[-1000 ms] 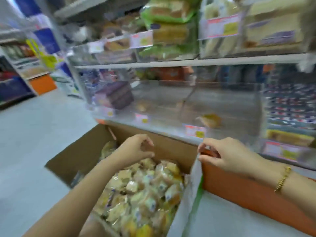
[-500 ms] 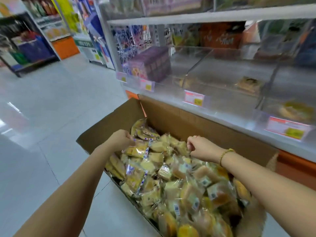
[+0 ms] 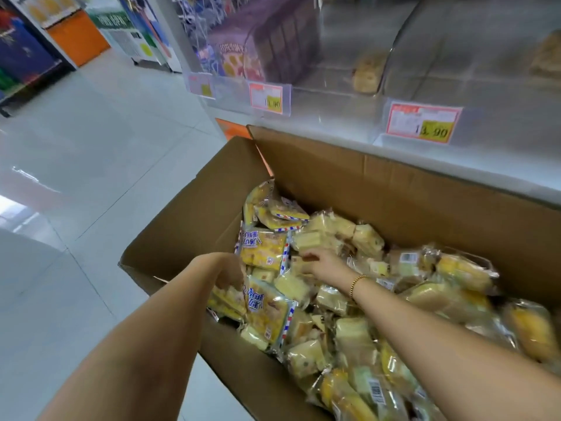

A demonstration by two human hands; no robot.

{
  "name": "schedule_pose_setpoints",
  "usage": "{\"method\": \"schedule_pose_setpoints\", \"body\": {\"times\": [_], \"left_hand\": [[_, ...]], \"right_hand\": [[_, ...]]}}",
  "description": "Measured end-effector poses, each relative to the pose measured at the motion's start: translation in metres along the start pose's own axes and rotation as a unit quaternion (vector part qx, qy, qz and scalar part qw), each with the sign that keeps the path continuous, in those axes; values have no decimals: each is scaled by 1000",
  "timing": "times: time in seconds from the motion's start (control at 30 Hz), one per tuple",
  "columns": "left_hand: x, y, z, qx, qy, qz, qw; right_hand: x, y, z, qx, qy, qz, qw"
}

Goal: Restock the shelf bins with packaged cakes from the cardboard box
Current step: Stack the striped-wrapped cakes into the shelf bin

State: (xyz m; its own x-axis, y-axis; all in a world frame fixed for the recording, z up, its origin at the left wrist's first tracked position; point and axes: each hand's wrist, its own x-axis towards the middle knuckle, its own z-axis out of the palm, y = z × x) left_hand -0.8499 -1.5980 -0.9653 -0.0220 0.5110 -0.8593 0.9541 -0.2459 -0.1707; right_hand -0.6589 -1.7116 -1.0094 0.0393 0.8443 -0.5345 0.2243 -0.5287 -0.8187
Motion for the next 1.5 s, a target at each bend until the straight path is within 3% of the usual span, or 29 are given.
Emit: {"method": "schedule_pose_setpoints", "body": {"times": [0.1,0.23,0.33,0.47,0.67,0.77,0.83,0.93,1.07,1.3,1.5], "left_hand": [[24,-8,6,20,-29,-21,999],[47,-14,8,14,-56,-21,998],[51,-11,9,-24,-82,5,996],[55,-16,17,-139,-123,12,982],[55,-26,26,-184,-55,76,979],[57,-22,29,-190,-23,95,977],[57,-19,29,-191,2,112,975],[61,-20,30,-223,-7,113,968],[58,-23,28,-201,-41,108,973],[14,-5,6,-66,-82,151,983],[-68,9,-14,-153,-40,266,951]], "right_hand": [[14,-3,19,100,-41,25,994],[32,-7,39,129,-56,78,987],[46,-7,54,168,-24,118,978],[60,-4,66,164,71,110,978],[67,-29,82,140,160,103,972],[71,-34,90,198,141,146,959],[74,-34,90,159,137,149,966],[79,-37,87,10,121,119,985],[83,-48,87,-74,107,109,986],[21,-54,7,14,79,-6,997],[-79,-57,-91,-2,98,-74,992]]}}
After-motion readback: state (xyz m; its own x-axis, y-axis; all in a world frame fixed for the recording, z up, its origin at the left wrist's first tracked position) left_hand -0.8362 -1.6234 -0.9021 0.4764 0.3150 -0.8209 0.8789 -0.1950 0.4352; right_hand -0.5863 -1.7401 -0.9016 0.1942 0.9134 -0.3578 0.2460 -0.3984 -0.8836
